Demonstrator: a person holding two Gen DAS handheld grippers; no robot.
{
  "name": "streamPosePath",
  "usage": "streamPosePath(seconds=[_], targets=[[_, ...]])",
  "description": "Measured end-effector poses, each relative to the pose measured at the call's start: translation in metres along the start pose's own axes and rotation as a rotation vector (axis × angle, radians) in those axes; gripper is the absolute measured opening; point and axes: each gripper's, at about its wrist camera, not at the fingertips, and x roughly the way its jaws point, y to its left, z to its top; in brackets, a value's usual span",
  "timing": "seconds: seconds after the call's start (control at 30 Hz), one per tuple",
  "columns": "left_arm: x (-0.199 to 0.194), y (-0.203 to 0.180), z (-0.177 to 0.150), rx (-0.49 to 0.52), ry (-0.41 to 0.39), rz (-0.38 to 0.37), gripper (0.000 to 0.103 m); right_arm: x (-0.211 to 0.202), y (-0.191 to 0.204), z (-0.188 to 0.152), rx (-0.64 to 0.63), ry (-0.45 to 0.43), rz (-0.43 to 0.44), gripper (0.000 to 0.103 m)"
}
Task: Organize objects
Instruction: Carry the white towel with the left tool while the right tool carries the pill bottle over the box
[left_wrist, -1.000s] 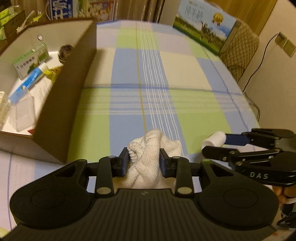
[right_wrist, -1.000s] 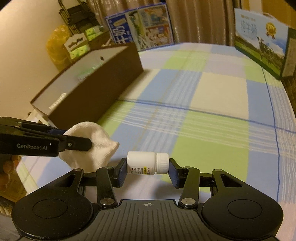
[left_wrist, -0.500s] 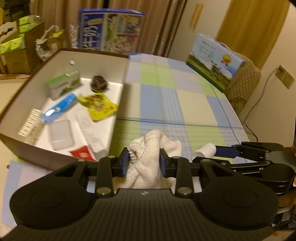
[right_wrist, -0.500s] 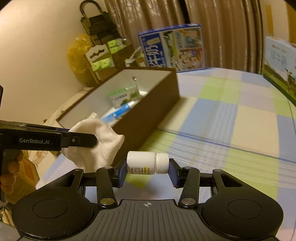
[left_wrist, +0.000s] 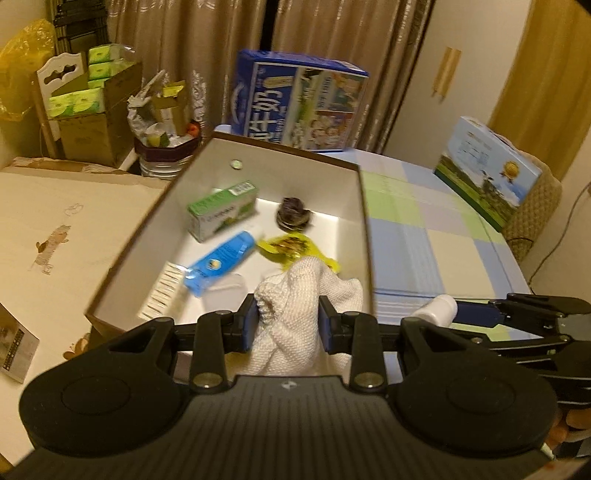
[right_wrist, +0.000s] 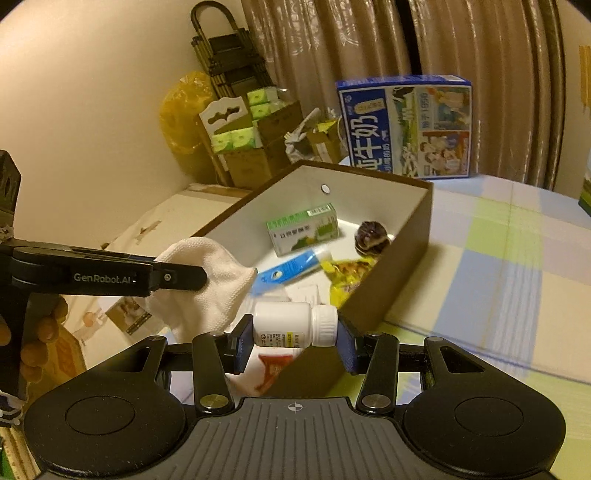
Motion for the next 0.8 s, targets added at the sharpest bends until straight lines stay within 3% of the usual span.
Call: streamPosePath(seconds=[0.37,0.8], targets=[[0.044,0.038,0.037,0.048,0.014,0.034,0.028,0.066,-0.003,0.028,-0.021,0.053,-0.081,0.044],[0.114,0.050,0.068,0.109,0.084,0.035,0.028,0.114,-0.022,0.058,-0.033,0.094,-0.148,0.044]])
